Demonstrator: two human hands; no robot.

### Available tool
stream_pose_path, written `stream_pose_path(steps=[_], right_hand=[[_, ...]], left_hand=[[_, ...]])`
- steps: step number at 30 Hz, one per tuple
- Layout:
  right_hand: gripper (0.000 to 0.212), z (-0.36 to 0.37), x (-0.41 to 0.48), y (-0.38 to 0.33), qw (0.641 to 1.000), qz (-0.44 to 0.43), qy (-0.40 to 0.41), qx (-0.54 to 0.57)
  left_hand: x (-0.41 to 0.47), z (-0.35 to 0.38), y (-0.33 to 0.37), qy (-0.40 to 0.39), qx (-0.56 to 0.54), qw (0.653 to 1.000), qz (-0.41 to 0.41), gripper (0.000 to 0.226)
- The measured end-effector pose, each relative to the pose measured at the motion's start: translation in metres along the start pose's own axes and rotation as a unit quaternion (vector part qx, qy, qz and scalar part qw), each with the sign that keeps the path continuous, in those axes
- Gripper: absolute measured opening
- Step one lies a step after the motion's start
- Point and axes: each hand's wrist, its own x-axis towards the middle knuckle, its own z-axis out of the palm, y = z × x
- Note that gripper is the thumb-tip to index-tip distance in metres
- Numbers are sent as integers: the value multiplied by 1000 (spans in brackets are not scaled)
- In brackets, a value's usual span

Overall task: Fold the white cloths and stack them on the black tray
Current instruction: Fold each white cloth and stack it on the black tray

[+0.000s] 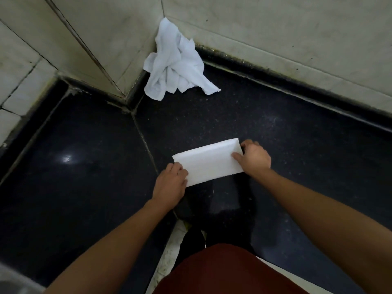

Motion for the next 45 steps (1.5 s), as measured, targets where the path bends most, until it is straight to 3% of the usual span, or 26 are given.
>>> stream_pose_path(steps=[4,8,10,13,16,18,22,27,30,34,37,40,42,44,45], right_hand=[[43,-2,9,-11,993,88,-64,48],[42,-10,18,-14,967,152,-121,163],[40,-16,17,-16,937,179,-150,260],[26,-30,5,-24,896,174,-201,355],[13,-41,-6,-36,903,124,-180,369],[8,-39,-14,-55,923,75,-160,342],[20,-9,-26,-100,949,-9,-192,251],[20,39,-31,-134,966,-51,-210,139],[29,57,-30,-145,978,-75,-183,71],[45,74,-32,-149,976,-97,-182,67],[32,65,-37,-144,966,-109,-213,98],[29,48,-41,-116,971,-218,-96,11],[30,46,-44,-90,938,-333,27,-88],[42,53,-42,-68,902,-396,66,-158],[49,56,-39,-60,897,-398,40,-186]], left_hand=[[0,-1,-6,-71,28,997,-15,44],[-1,-2,-6,-84,36,996,-20,47],[1,-3,-7,-84,32,996,-18,47],[1,-6,-8,-77,13,997,-16,46],[-3,-11,-11,-42,-18,999,-29,42],[-8,-17,-20,-12,-37,998,-55,38],[-24,-26,-43,-1,-46,994,-103,36],[-44,-30,-61,-5,-47,988,-148,33],[-57,-30,-68,-9,-56,985,-165,33],[-66,-27,-72,-15,-59,982,-177,33],[-62,-26,-68,-6,-64,983,-174,33],[-47,-28,-51,15,-66,989,-128,32],[-34,-28,-34,13,-56,995,-78,37],[-20,-24,-19,-19,-24,999,-29,45],[-14,-21,-14,-43,-3,999,-13,50]])
